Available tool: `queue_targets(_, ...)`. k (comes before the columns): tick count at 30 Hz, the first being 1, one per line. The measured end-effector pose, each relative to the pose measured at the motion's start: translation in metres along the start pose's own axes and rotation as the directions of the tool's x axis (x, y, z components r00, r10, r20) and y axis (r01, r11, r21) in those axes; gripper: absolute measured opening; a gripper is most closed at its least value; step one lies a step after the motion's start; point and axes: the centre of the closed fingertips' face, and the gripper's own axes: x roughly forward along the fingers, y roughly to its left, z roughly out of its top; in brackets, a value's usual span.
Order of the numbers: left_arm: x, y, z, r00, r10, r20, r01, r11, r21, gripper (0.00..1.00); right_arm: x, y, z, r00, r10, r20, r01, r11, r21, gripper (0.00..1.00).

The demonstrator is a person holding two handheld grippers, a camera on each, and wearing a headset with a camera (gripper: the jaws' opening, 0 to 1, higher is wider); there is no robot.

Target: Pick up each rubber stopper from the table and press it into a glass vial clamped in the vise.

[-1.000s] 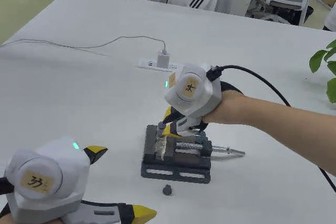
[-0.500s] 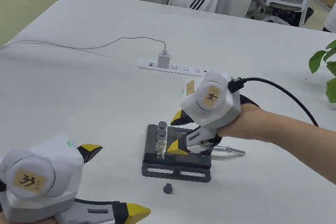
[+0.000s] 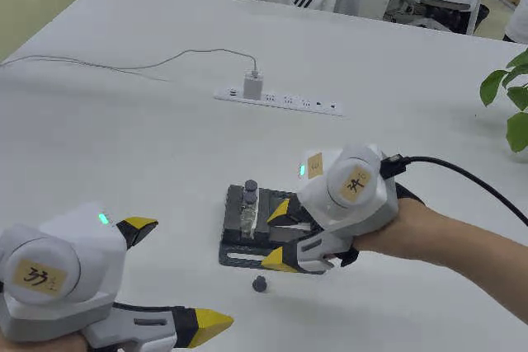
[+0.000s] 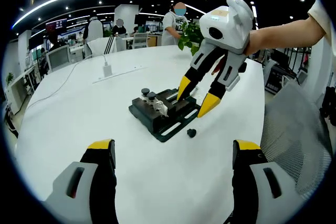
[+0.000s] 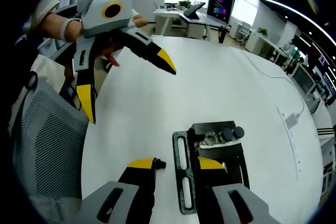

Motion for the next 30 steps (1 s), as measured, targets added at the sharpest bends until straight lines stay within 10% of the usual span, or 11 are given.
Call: queue_targets(30,0.0,-0.008,-0.009,0.9999,-0.016,0.001,0.016,0.999,-0.03,0.88,0.029,0.021,-0.023,0.9945,0.099,-0.034,-0.094,0.989,0.117,0.0)
